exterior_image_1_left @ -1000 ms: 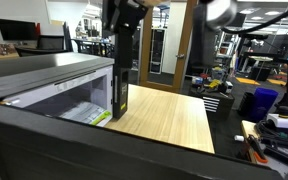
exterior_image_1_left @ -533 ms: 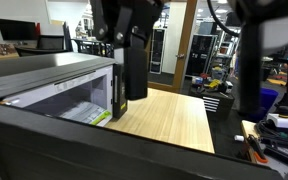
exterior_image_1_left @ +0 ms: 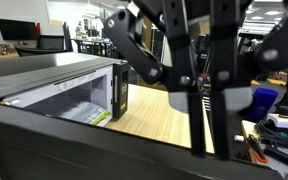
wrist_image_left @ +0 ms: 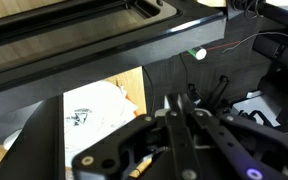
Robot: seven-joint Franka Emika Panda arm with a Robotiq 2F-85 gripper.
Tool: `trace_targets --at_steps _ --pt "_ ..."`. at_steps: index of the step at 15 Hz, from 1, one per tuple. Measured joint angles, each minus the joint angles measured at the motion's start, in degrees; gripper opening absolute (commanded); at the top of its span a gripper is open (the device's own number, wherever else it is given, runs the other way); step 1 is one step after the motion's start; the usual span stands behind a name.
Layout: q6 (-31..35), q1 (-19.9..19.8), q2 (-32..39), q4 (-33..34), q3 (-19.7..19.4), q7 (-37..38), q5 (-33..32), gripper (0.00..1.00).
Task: Close the microwave door
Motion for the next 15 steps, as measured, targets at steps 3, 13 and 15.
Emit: trace_targets --at_steps 3,13,15 --pt "-0.4 0.0 0.0 -2.3 0.1 -2.8 2.4 0.00" --pt "4.5 -0.8 -0.2 -8.7 0.3 -5.3 -0.7 0.00" --pt "7.7 -1.8 -0.4 -9.3 -0.1 -5.1 -3.2 0.00"
